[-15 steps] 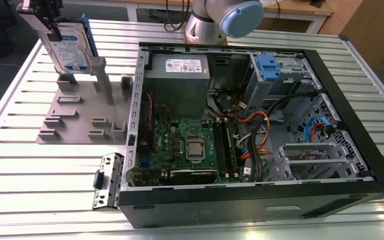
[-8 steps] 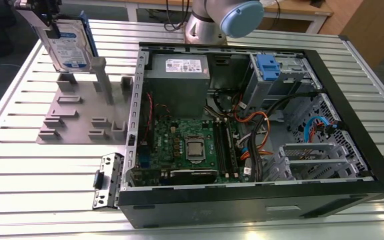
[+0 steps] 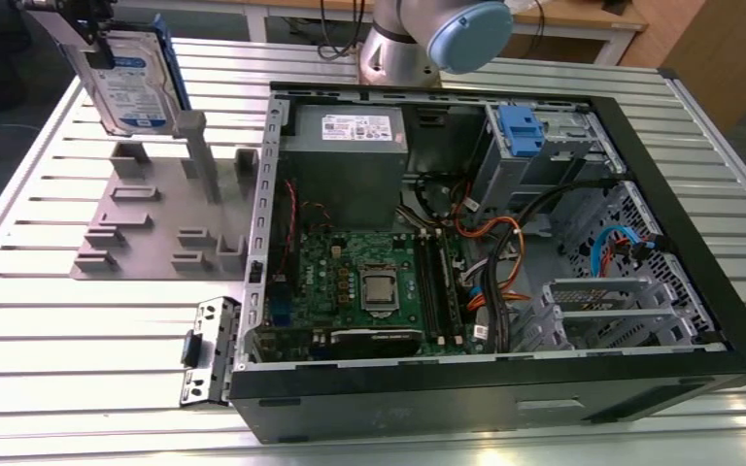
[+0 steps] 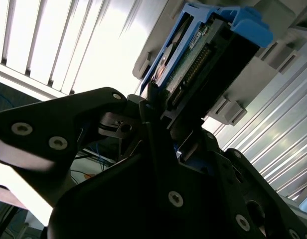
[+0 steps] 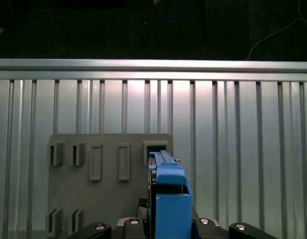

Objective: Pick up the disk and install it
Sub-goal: 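Pick up the disk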

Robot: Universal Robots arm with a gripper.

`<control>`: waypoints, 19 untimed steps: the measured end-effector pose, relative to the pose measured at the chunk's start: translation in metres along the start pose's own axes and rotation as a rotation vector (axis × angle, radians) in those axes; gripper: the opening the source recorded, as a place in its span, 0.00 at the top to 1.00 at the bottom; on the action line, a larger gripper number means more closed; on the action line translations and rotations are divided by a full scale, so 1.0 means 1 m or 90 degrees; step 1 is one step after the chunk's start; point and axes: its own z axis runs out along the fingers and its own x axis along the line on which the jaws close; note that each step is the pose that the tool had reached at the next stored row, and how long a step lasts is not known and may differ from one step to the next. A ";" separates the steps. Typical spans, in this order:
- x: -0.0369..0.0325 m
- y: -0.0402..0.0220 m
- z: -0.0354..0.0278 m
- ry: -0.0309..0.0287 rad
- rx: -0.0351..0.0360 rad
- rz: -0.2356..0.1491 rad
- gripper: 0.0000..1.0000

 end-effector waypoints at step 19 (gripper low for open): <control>-0.0005 0.0007 -0.0183 0.0000 0.0000 0.000 0.64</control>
